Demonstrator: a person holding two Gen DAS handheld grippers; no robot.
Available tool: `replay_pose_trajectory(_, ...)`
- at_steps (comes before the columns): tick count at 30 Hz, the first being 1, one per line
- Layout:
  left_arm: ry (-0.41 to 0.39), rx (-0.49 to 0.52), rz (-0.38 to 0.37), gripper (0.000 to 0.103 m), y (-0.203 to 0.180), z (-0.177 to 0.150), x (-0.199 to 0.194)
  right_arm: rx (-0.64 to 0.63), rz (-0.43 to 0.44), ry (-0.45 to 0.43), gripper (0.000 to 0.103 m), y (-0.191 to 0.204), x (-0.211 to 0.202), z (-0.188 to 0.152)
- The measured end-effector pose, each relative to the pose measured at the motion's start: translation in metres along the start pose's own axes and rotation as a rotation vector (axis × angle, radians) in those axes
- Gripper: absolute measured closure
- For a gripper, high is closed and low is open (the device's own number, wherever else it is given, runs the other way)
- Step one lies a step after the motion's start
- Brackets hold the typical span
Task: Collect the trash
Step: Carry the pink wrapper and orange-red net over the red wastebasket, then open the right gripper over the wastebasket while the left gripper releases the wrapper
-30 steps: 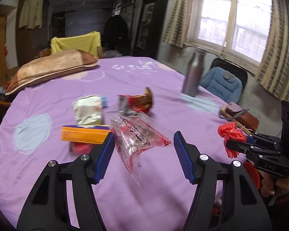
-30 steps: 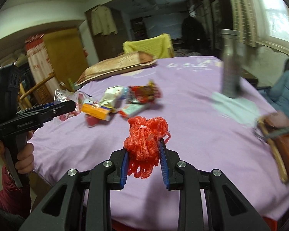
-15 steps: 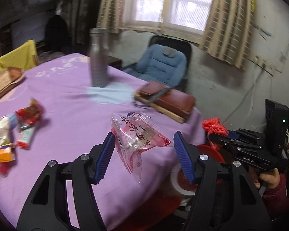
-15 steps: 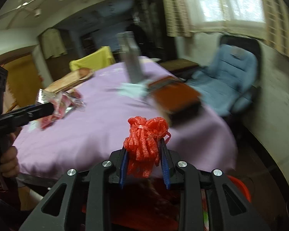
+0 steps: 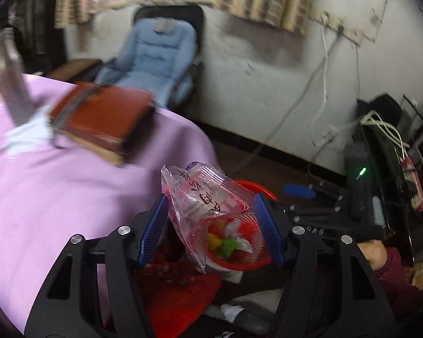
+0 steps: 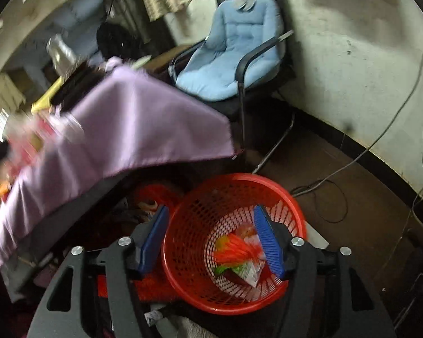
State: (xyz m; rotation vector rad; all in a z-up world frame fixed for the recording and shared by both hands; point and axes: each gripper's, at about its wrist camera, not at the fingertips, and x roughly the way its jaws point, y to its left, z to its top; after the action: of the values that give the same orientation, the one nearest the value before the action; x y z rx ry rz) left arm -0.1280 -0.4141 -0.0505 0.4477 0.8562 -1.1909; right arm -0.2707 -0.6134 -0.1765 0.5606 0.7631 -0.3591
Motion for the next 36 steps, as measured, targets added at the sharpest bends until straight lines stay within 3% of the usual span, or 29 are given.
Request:
replay_pose_trajectory(6,0.104,0.084,-0.041,0.040,-0.033,0.005,0.054,0.086,-0.030,-0.102,0.031,-0.029,-0.021,0.005)
replay_pose_trajectory(10,0.102,0.117,-0.012,0.020,-0.044,0.009,0.063,0.132,-0.020,-0.122,0.031,-0.044,-0.029,0.007)
replay_pose_trajectory(13,0.071,0.118,0.030,0.015,-0.040,0.011,0.054,0.136,-0.006,-0.124,0.031,-0.045,-0.030,0.006)
replay_pose_trajectory(22,0.004,0.025,0.094,0.013,0.000,0.010,0.014,0.078,0.034,-0.120,0.031,-0.016,-0.036,0.011)
replay_pose_trajectory(36,-0.156,-0.086,0.190,0.008,0.047,-0.018,-0.073,-0.135,0.062,-0.183,0.017,0.082,-0.075,0.027)
